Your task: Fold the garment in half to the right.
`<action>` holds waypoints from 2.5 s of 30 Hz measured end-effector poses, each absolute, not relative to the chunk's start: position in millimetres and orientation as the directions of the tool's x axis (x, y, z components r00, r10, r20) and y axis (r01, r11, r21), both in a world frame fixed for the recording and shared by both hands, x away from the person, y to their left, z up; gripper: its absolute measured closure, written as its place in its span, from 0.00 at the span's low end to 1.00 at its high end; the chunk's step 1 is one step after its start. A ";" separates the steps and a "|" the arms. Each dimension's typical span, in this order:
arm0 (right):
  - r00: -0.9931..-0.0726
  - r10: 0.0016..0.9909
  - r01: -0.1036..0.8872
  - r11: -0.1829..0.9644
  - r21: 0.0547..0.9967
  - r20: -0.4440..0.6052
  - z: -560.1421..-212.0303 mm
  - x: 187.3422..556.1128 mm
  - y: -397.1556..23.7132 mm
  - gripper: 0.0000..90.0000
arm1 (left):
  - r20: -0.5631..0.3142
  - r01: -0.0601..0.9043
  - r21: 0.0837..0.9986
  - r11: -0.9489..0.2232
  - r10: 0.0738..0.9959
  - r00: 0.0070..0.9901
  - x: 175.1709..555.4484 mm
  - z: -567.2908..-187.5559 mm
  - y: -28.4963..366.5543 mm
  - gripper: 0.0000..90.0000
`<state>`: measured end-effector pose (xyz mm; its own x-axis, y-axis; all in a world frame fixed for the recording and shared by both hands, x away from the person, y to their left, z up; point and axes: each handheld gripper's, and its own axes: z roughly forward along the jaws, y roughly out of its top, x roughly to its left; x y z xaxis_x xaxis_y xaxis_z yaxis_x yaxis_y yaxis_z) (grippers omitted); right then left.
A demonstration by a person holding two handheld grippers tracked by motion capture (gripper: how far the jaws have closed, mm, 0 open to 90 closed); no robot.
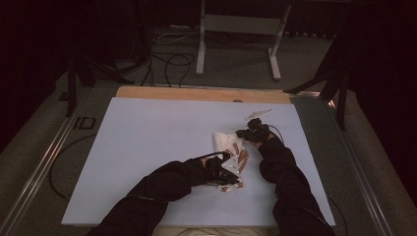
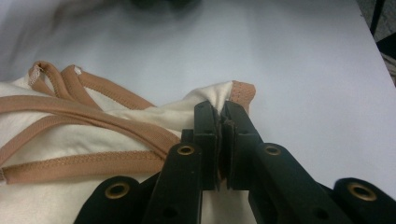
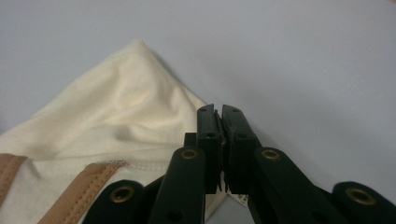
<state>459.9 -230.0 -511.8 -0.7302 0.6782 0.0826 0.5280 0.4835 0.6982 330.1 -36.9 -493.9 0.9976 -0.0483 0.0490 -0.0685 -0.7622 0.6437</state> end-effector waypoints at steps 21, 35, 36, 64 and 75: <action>-0.713 0.697 0.518 0.457 0.723 0.071 -507.8 468.4 -229.7 0.97 | 0.014 -0.019 0.676 -0.737 -0.013 1.000 330.0 -491.4 -38.5 0.81; -0.702 0.707 0.548 0.463 0.697 0.082 -519.6 469.6 -228.4 0.95 | -0.032 0.021 0.686 -0.727 -0.001 0.999 328.6 -495.8 -37.9 0.70; -0.699 0.711 0.551 0.461 0.695 0.083 -519.0 469.6 -227.5 0.94 | -0.030 0.021 0.687 -0.726 0.001 1.000 327.9 -495.4 -37.4 0.67; -0.763 0.632 0.505 0.450 0.737 0.137 -479.5 448.4 -201.2 0.20 | -0.063 0.130 0.750 -0.649 0.125 0.990 329.8 -480.6 11.6 0.00; -0.817 0.562 0.463 0.510 0.725 0.127 -471.5 425.7 -187.2 0.28 | -0.073 0.190 0.785 -0.589 0.217 0.974 324.5 -480.3 55.4 0.00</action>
<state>425.7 -187.2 -471.5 -0.8174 0.5620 0.1265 0.4629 0.5101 0.7249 324.5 55.4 -480.3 0.9736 0.2165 -0.0726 0.1897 -0.5894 0.7853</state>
